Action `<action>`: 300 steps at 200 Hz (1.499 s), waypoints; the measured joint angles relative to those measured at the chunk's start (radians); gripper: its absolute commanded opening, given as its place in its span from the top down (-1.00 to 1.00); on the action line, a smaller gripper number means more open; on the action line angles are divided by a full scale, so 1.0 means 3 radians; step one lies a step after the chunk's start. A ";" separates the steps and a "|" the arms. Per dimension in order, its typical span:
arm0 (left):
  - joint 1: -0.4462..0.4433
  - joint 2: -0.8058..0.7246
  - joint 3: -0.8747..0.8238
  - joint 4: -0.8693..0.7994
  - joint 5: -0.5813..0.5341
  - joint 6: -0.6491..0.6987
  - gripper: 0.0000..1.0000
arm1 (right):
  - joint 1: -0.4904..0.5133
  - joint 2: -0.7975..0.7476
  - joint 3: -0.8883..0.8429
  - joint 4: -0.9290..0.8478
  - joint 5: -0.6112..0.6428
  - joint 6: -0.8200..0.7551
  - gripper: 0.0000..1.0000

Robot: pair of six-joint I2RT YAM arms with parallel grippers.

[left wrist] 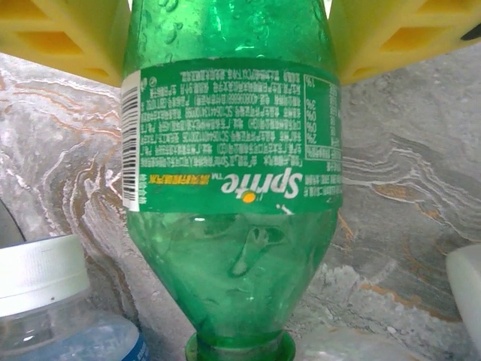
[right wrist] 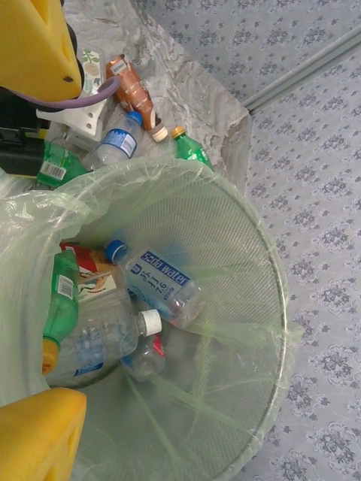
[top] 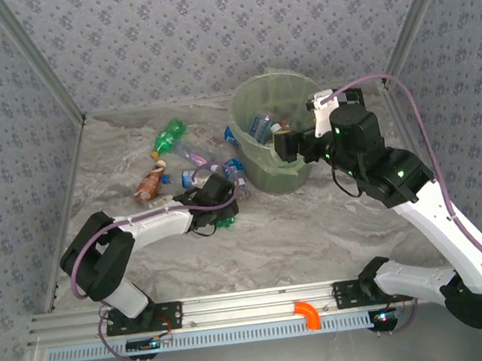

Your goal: Put the plastic bottles in the bin

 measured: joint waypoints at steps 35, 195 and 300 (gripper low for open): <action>0.0043 -0.0004 -0.0080 0.0001 0.0062 0.0106 -0.49 | 0.0036 0.0047 -0.0004 0.0029 -0.0011 0.0024 -0.99; -0.0064 -0.1366 -0.0373 -0.0048 0.0095 0.0502 0.00 | 0.0084 0.0134 -0.0009 0.0201 -0.0280 0.0202 -0.99; -0.0064 -0.2702 -0.0473 0.0145 0.0493 0.1363 -0.02 | -0.0061 0.0710 0.0258 0.0769 -0.1584 0.0786 -0.25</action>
